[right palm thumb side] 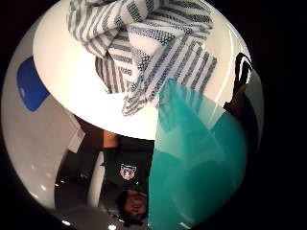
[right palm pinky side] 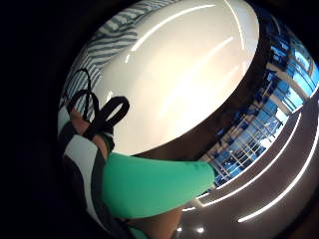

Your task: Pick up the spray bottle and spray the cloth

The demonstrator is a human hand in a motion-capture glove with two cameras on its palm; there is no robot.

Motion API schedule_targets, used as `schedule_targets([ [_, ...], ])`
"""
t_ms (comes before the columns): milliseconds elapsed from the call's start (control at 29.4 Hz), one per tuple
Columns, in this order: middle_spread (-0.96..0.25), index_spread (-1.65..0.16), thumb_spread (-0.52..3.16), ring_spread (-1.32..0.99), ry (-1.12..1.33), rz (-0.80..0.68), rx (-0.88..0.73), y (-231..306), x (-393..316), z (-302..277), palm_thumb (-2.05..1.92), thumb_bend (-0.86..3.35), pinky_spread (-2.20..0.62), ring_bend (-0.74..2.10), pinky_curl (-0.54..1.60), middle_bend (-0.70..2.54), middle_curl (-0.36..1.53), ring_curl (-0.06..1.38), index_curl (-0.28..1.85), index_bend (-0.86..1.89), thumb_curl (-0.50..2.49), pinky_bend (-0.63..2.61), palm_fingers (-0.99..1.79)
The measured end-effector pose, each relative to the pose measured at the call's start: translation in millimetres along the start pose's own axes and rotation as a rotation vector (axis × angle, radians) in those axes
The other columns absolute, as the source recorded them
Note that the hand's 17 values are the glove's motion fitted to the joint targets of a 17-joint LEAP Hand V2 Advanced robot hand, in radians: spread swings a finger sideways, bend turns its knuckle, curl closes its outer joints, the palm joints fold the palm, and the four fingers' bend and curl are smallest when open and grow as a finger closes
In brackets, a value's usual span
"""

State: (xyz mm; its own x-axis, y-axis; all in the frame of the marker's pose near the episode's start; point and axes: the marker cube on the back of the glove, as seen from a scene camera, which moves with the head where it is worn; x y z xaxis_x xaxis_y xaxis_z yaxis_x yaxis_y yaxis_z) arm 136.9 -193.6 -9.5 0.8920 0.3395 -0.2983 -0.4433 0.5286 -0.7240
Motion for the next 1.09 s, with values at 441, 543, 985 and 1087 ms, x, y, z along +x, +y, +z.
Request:
schedule_targets([
  [441,-0.17,-0.32,0.38,-0.20,-0.081,-0.004,0.034,7.3,14.1,-7.3,0.92,-0.04,-0.19,0.57,0.37,0.51,0.50,0.45,0.60,0.32,0.74,0.40,1.35],
  [543,-0.17,-0.32,0.39,-0.20,-0.115,-0.022,0.033,10.4,14.0,-10.1,0.92,-0.04,-0.19,0.57,0.37,0.51,0.50,0.45,0.60,0.33,0.74,0.40,1.35],
  [985,-0.17,-0.32,0.39,-0.20,-0.585,-0.281,0.070,37.2,-8.9,-44.0,0.91,-0.03,-0.19,0.57,0.37,0.51,0.50,0.44,0.60,0.34,0.74,0.39,1.35],
  [1087,-0.18,-0.32,0.39,-0.20,-0.769,-0.346,0.107,37.7,-21.1,-50.7,0.91,-0.03,-0.19,0.57,0.37,0.51,0.50,0.44,0.60,0.34,0.74,0.39,1.35],
])
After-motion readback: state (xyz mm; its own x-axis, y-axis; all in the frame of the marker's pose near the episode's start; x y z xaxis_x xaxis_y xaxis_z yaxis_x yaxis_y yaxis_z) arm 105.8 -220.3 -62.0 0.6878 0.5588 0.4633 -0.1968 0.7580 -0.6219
